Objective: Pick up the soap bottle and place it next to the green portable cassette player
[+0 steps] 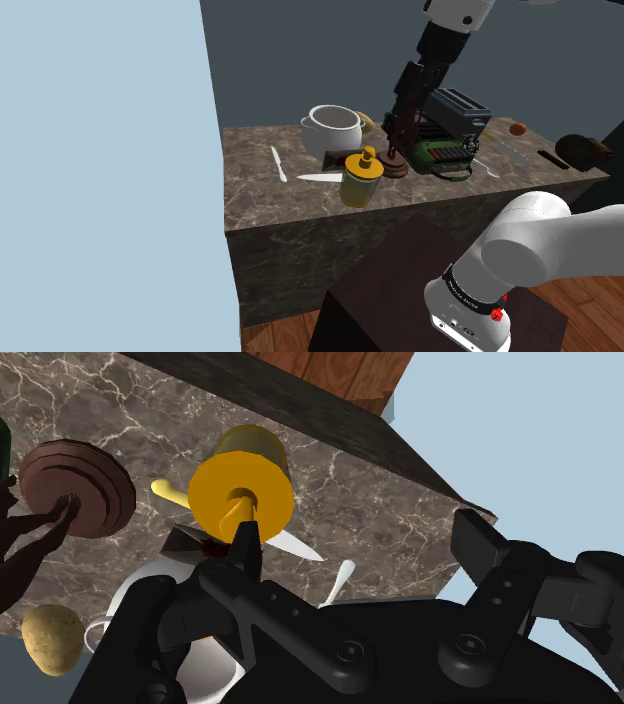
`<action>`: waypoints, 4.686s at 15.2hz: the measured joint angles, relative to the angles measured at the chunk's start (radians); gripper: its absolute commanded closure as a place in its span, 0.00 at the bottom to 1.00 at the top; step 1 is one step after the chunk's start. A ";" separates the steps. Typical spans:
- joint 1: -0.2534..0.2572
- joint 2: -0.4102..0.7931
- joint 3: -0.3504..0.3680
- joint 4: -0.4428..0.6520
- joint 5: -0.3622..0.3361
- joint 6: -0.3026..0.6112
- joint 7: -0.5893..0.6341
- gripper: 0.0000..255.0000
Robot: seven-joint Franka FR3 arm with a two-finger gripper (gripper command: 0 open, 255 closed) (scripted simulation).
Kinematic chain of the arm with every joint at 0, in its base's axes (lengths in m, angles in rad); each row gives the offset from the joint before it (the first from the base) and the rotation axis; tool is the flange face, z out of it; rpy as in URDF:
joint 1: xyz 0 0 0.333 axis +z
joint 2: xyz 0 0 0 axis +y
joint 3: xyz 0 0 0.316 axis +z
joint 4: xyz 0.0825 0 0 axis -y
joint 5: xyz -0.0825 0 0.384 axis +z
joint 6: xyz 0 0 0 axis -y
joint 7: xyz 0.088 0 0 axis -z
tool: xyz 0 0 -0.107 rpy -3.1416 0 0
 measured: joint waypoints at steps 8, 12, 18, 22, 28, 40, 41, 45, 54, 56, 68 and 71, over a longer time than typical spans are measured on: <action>-0.018 0.094 -0.043 -0.093 -0.026 0.165 -0.067 0.00; -0.033 0.176 -0.077 -0.152 -0.044 0.292 -0.118 0.00; -0.055 0.329 -0.129 -0.193 -0.062 0.468 -0.194 0.00; -0.054 0.379 -0.134 -0.211 -0.061 0.533 -0.203 0.00; -0.051 0.416 -0.133 -0.256 -0.056 0.615 -0.206 0.00; -0.051 0.416 -0.134 -0.261 -0.055 0.620 -0.207 1.00; -0.051 0.416 -0.134 -0.261 -0.055 0.620 -0.207 1.00; -0.051 0.414 -0.133 -0.257 -0.056 0.613 -0.206 1.00; -0.052 0.369 -0.129 -0.175 -0.060 0.487 -0.195 1.00; -0.053 0.363 -0.130 -0.154 -0.061 0.460 -0.195 1.00; -0.054 0.338 -0.130 -0.011 -0.065 0.292 -0.188 1.00; -0.053 0.338 -0.127 0.027 -0.065 0.253 -0.183 1.00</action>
